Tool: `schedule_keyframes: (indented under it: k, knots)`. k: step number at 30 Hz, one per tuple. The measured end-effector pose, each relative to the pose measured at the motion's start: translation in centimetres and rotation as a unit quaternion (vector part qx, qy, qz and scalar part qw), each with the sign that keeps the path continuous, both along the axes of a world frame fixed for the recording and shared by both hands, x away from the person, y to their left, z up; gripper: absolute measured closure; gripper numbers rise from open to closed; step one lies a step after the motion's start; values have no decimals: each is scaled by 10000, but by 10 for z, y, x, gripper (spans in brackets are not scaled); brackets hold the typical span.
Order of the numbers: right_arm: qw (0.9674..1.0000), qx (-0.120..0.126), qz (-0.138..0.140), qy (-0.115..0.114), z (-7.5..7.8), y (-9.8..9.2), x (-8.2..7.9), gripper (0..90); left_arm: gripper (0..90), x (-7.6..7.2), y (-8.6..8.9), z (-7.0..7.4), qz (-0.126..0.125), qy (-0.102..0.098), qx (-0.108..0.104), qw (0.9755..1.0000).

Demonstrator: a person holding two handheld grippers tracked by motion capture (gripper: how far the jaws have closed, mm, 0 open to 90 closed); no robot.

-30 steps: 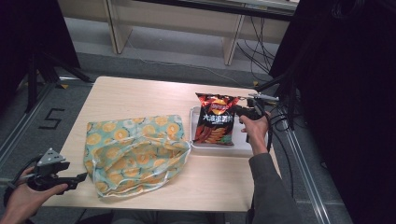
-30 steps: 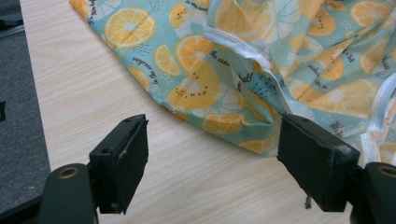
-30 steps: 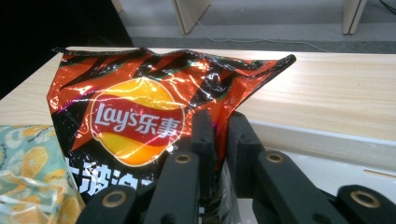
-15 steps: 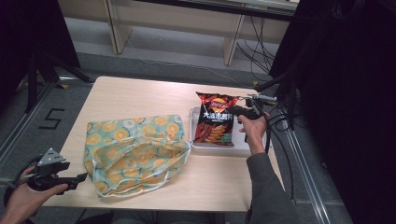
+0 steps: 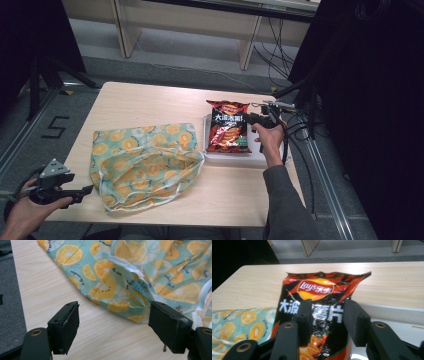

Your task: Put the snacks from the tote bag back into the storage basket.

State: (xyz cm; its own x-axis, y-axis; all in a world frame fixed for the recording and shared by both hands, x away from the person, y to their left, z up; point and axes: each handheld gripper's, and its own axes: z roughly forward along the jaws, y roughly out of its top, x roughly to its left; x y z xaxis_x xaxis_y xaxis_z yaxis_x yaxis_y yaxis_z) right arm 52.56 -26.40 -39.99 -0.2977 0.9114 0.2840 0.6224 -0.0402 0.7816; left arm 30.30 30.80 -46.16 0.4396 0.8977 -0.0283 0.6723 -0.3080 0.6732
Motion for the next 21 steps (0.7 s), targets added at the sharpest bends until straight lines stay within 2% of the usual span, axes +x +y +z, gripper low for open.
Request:
schedule_keyframes:
  k: [1,2,4,7,8,10,12,13,14,16,17,20,21]
  knots:
    - [9999,-95,69,-68,1,0,-1,586,241,0,0,1,-50,20,28,10000]
    - [9991,-289,214,-230,2,0,-2,575,241,0,0,2,-89,46,17,9999]
    - [9987,-218,371,-276,6,6,-8,550,241,-1,-2,1,-6,-17,-64,10000]
    - [9974,-283,540,-379,12,12,-15,524,241,-1,-2,3,-69,-3,-4,10000]
    - [9976,-207,544,-376,14,16,-19,515,241,-1,-2,3,-85,11,-11,10000]
    - [9964,-239,674,-463,17,18,-22,503,241,-1,-2,3,-91,19,-13,10000]
    - [9966,-188,696,-410,20,22,-29,494,241,-1,-2,2,-61,-5,-17,10000]
    - [9953,-329,774,-479,21,23,-31,489,241,-1,-2,2,-61,-5,-17,10000]
    - [9945,-360,805,-564,22,24,-33,489,241,-1,-2,2,-37,-15,-49,10000]
    - [9944,-242,876,-541,22,27,-39,480,241,-1,-2,2,-30,-19,-47,10000]
    - [9948,-151,878,-492,22,30,-43,478,241,-2,-2,3,-53,34,32,10000]
    - [9931,-192,992,-601,21,32,-47,468,241,-1,-2,2,-59,-7,-11,10000]
    - [9933,-149,994,-575,20,33,-49,465,241,-1,-2,2,-61,-7,-7,10000]
